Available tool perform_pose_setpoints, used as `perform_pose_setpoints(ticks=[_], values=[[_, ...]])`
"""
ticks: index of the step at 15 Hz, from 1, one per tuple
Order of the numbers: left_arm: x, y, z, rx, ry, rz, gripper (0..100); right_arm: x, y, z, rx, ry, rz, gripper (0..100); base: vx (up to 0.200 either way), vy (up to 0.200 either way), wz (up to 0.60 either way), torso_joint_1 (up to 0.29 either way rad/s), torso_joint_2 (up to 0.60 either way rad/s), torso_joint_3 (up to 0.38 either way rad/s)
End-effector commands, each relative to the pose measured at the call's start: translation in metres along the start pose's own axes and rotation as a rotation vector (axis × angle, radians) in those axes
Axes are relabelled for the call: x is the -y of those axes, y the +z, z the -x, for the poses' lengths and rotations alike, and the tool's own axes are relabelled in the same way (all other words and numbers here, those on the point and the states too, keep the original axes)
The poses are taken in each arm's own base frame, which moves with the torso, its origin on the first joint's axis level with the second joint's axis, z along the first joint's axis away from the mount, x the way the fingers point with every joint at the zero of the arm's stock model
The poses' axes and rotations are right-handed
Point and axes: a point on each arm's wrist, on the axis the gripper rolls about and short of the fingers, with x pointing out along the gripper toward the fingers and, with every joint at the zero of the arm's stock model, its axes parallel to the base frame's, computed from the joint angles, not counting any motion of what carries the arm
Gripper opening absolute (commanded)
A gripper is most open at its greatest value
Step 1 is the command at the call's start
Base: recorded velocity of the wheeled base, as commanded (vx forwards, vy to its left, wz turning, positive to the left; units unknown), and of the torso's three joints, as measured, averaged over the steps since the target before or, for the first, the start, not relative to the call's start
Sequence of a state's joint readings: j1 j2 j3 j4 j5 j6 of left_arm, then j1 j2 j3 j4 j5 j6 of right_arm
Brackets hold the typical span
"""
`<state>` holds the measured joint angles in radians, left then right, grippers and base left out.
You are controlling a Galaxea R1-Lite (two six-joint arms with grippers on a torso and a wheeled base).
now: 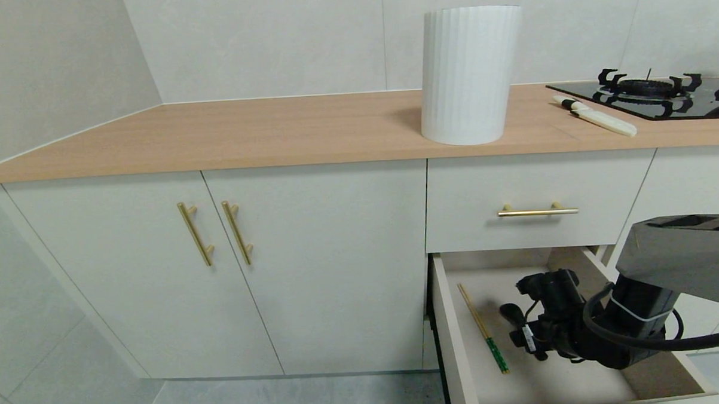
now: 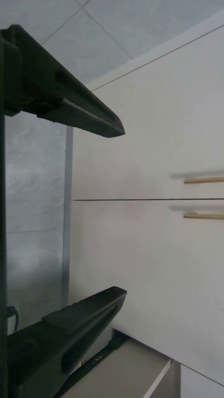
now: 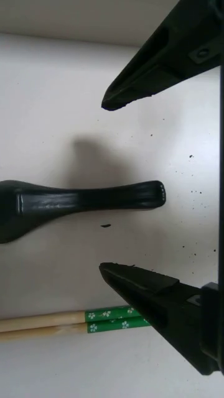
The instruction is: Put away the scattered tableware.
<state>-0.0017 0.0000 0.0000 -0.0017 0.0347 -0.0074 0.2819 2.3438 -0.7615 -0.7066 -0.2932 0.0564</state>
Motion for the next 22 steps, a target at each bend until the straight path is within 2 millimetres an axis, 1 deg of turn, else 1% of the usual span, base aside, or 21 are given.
perform_pose_setpoints(ticks=[1,4,7,8,10,11,12,13,14,15,16,18,20,22], values=[[0.0,0.0,0.0,-0.002,0.001,0.0,100,0.0,0.002,0.002,0.007,0.001,-0.002,100,0.0,0.0,0.0,0.0,0.0,0.0],[0.0,0.0,0.0,-0.002,0.001,0.0,100,0.003,0.008,0.01,0.033,-0.007,-0.008,100,0.0,0.0,0.0,0.0,0.0,0.0],[0.0,0.0,0.0,-0.002,0.001,0.0,100,0.008,0.021,0.03,0.086,-0.01,-0.022,100,0.0,0.0,0.0,0.0,0.0,0.0],[0.0,0.0,0.0,0.0,0.001,0.0,100,0.011,0.026,0.041,0.107,-0.008,-0.027,100,0.0,0.0,0.0,0.0,0.0,0.0],[0.0,0.0,0.0,-0.002,0.001,0.0,100,0.022,0.037,0.07,0.147,-0.003,-0.024,100,0.0,0.0,0.0,0.0,0.0,0.0],[0.0,0.0,0.0,-0.002,0.001,0.0,100,0.022,0.037,0.072,0.147,-0.002,-0.023,100,0.0,0.0,0.0,0.0,0.0,0.0],[0.0,0.0,0.0,0.0,0.001,0.0,100,0.03,0.045,0.099,0.158,0.014,-0.022,100,0.0,0.0,0.0,0.0,0.0,0.0],[0.0,0.0,0.0,-0.002,0.001,0.0,100,0.032,0.048,0.111,0.158,0.034,-0.02,100,0.0,0.0,0.0,0.0,0.0,0.0],[0.0,0.0,0.0,-0.002,0.001,0.0,100,0.037,0.05,0.129,0.147,0.065,-0.014,100,0.0,0.0,0.0,0.0,0.0,0.0],[0.0,0.0,0.0,-0.002,0.001,0.0,100,0.04,0.049,0.14,0.135,0.089,-0.007,100,0.0,0.0,0.0,0.0,0.0,0.0],[0.0,0.0,0.0,0.0,0.001,0.0,100,0.043,0.048,0.158,0.116,0.139,0.018,100,0.0,0.0,0.0,0.0,0.0,0.0],[0.0,0.0,0.0,-0.002,0.001,0.0,100,0.047,0.041,0.18,0.066,0.189,0.084,100,0.0,0.0,0.0,0.0,0.0,0.0],[0.0,0.0,0.0,-0.002,0.001,0.0,100,0.048,0.039,0.19,0.034,0.195,0.119,100,0.0,0.0,0.0,0.0,0.0,0.0],[0.0,0.0,0.0,-0.002,0.001,-0.001,100,0.049,0.038,0.192,0.014,0.193,0.125,100,0.0,0.0,0.0,0.0,0.0,0.0]])
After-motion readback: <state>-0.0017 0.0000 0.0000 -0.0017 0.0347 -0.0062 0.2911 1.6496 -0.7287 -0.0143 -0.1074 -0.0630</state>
